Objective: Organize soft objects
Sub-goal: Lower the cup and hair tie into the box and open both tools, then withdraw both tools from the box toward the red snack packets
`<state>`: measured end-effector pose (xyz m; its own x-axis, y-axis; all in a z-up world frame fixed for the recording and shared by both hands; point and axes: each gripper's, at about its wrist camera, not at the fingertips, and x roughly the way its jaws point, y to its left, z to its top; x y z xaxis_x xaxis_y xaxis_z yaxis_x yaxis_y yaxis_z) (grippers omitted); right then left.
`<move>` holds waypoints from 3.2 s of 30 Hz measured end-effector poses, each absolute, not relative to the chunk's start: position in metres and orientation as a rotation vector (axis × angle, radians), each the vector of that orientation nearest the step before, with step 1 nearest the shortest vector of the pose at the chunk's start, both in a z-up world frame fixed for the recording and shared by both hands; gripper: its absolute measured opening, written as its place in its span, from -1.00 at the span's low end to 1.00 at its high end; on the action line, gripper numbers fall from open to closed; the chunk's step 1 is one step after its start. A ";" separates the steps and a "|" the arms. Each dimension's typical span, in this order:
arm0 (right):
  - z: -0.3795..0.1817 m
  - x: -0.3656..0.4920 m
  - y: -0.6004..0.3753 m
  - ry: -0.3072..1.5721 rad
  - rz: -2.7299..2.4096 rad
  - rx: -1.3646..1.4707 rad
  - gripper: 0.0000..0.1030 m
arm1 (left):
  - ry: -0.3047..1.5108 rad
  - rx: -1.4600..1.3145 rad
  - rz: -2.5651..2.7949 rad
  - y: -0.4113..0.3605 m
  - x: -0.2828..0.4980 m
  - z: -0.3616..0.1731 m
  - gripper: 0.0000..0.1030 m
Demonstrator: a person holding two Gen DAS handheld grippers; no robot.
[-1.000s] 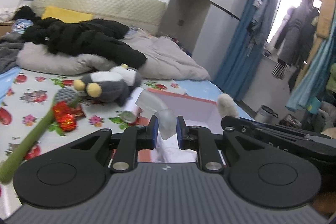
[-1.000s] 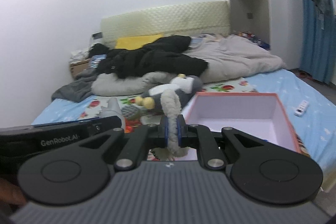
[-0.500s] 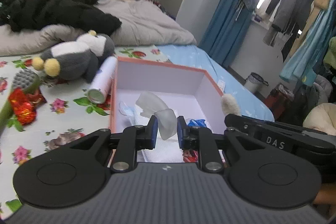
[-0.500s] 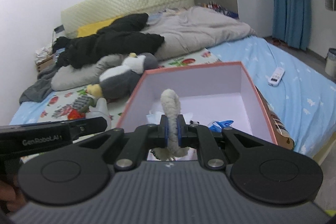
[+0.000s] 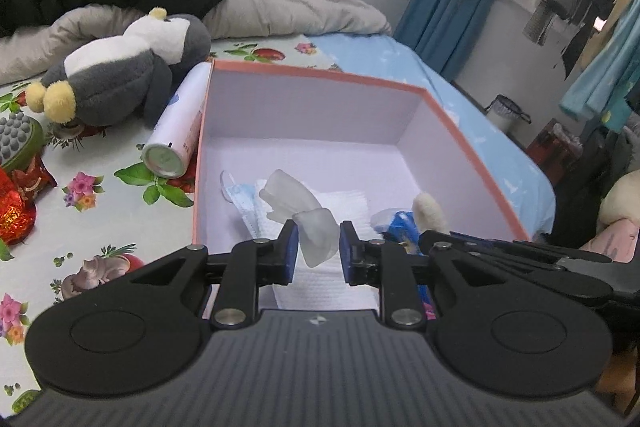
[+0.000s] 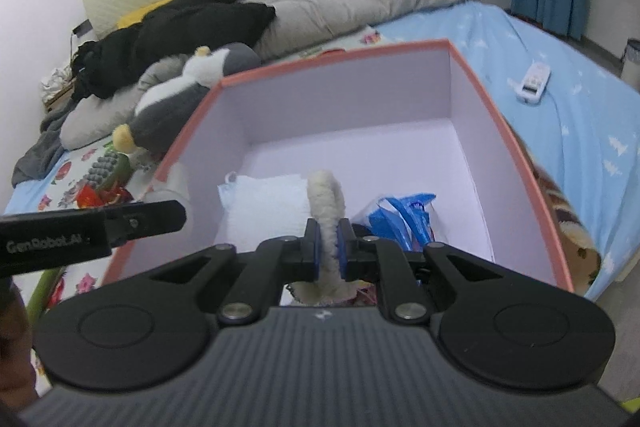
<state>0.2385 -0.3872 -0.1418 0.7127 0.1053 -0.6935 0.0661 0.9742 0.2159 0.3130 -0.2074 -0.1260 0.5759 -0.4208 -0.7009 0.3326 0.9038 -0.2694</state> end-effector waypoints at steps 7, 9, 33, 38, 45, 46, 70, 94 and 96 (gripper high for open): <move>-0.153 0.246 -0.395 0.809 0.011 0.255 -0.42 | 0.891 -0.106 -0.442 -0.212 0.320 -0.140 -0.22; -0.152 0.245 -0.396 0.803 0.010 0.256 -0.15 | 0.889 -0.111 -0.447 -0.212 0.319 -0.140 -0.19; -0.044 0.161 -0.350 0.543 0.117 0.218 -0.12 | 0.636 -0.131 -0.415 -0.145 0.203 -0.020 -0.19; -0.029 0.141 -0.335 0.509 0.153 0.210 -0.12 | 0.601 -0.141 -0.391 -0.125 0.174 -0.005 -0.19; -0.016 0.122 -0.314 0.482 0.195 0.183 -0.12 | 0.573 -0.161 -0.335 -0.096 0.140 0.012 -0.19; -0.014 0.119 -0.311 0.480 0.206 0.180 -0.12 | 0.570 -0.158 -0.325 -0.093 0.136 0.013 -0.19; -0.058 0.094 -0.225 0.643 0.411 0.118 -0.12 | 0.652 -0.224 -0.111 -0.012 0.078 -0.035 -0.08; -0.115 0.178 -0.161 0.763 0.469 0.115 -0.12 | 0.790 -0.335 0.057 0.065 0.157 -0.137 0.06; -0.121 0.192 -0.156 0.776 0.466 0.123 -0.12 | 0.804 -0.341 0.063 0.070 0.169 -0.144 0.06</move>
<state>0.1917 -0.1557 -0.1206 0.6182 0.4478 -0.6460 -0.3591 0.8920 0.2747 0.1690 0.0701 -0.1436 0.6948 -0.0736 -0.7154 -0.1838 0.9435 -0.2755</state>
